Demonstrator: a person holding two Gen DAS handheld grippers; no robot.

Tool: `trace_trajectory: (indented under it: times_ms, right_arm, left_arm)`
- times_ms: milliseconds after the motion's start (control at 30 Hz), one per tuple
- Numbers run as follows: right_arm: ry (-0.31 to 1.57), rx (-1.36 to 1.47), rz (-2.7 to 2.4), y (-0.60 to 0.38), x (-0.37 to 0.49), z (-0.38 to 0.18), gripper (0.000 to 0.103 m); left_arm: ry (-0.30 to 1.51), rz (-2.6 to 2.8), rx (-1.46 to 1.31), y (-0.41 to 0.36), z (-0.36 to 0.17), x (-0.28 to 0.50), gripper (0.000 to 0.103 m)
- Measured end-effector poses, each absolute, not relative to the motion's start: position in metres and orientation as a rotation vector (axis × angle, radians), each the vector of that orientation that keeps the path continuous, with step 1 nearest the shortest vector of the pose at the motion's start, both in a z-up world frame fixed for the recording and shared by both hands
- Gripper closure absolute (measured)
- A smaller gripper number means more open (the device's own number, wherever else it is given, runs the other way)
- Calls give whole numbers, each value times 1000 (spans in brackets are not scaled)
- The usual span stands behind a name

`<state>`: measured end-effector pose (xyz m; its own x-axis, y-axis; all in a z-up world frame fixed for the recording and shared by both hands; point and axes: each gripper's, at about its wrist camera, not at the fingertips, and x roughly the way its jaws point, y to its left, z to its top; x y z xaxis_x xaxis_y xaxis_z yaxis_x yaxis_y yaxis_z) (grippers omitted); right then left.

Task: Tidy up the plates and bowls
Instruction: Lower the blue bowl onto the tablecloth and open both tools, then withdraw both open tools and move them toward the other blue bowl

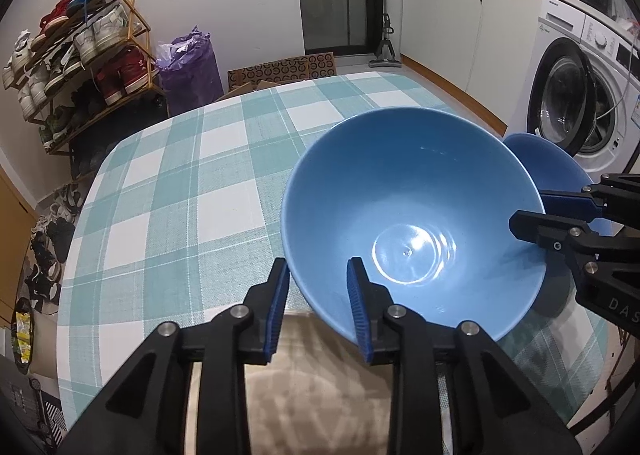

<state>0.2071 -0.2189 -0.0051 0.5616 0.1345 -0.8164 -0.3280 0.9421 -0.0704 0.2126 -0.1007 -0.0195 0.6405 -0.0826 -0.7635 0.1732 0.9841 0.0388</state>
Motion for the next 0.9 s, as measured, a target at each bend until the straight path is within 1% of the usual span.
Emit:
trace_trajectory:
  times_ms: [67,100,133,200,267,367,433,500,567,600,633,667,767,800,833,867,900]
  right_arm:
    - [930,-239,274,-218,206,-4,78]
    - [920,-249,272,-217,205,-3,75]
    - [911,-257,271,-217,204,-1,74]
    - [896,-266,280,-217,201,2,67]
    - [885,-267,290,-217,199,6,64]
    - [869,-256,299,-219,196,13,54]
    - [862,-247,303,-220,195,17,50]
    - [851,-227,316,-223,193,22,34]
    - [837,-219,323,-224,190,26,26]
    - [827,-220,325,-224,188,29,24]
    - [813,-224,327,-225,186,32,22]
    - [804,-225,329,-225,184,35,18]
    - [783,-215,330,-228,179,43,13]
    - [780,-213,328,-229,178,46,9]
    - [770,-210,326,-231,176,49,6]
    - [762,-206,325,-232,175,51,4]
    - [756,-199,323,-235,174,54,1]
  left_arm:
    - [867,-155,111,-101,-19,212,70]
    - [867,-158,112,-101,-19,212,67]
    - [864,-159,114,-101,-18,211,62]
    - [858,-158,114,-101,-15,209,54]
    - [852,-164,113,-101,-12,207,54]
    - [839,-170,116,-101,-5,205,52]
    - [837,-176,108,-101,0,203,51]
    - [833,-181,105,-102,4,202,50]
    - [824,-182,104,-103,8,200,46]
    - [821,-183,102,-104,10,199,36]
    - [817,-181,101,-104,12,198,24]
    - [807,-178,102,-105,15,197,21]
    - [786,-191,106,-108,23,194,19]
    - [781,-198,107,-110,26,193,13]
    - [776,-205,107,-111,28,192,3]
    - [768,-211,106,-112,31,190,0]
    - [756,-220,104,-114,34,189,0]
